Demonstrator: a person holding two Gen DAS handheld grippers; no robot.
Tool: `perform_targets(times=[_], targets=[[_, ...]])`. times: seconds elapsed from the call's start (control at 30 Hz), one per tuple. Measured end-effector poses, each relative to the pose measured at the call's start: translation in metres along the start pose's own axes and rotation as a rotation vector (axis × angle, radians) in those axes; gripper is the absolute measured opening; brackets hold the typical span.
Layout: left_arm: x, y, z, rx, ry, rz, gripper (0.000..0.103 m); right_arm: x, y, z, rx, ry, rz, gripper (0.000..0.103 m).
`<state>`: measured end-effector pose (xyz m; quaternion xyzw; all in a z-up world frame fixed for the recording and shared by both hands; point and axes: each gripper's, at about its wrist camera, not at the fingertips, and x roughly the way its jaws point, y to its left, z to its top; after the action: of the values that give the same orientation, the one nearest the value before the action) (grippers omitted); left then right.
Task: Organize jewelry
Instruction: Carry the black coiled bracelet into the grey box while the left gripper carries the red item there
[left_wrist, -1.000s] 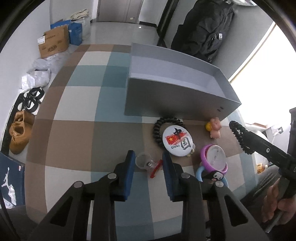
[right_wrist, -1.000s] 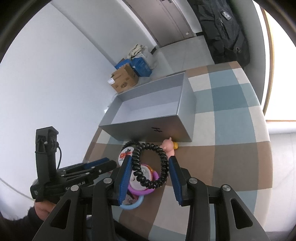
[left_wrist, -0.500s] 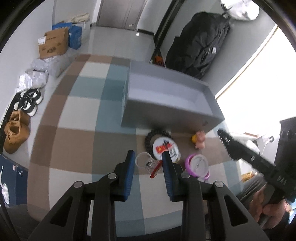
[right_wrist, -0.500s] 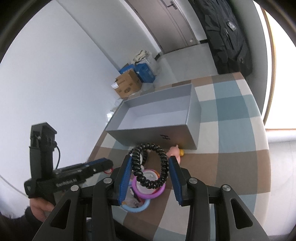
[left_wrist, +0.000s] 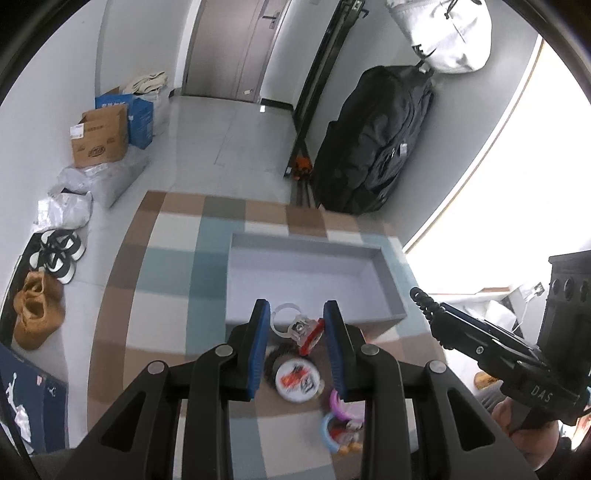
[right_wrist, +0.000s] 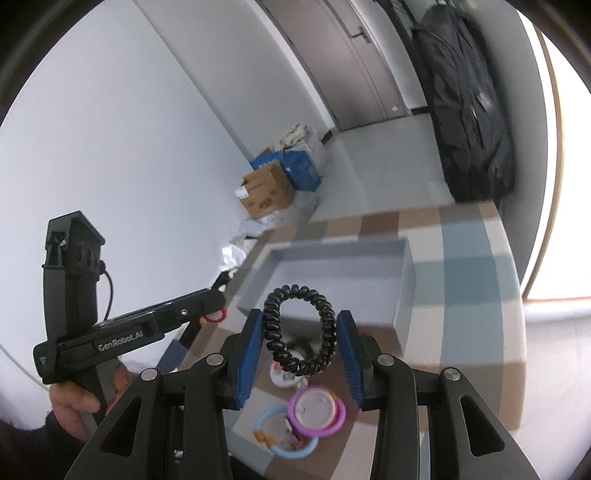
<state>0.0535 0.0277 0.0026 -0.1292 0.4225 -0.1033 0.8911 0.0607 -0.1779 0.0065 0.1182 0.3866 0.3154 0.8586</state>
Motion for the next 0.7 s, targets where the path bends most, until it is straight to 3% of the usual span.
perform_targets(times=[0.3, 0.7], targets=[[0.026, 0.0, 0.033, 0.016, 0.001, -0.021, 0.024, 0.026, -0.008, 0.039, -0.021, 0.005, -0.01, 0.039], [0.069, 0.013, 0.041, -0.043, 0.078, -0.07, 0.024, 0.07, -0.035, 0.042, 0.011, 0.058, -0.015, 0.039]])
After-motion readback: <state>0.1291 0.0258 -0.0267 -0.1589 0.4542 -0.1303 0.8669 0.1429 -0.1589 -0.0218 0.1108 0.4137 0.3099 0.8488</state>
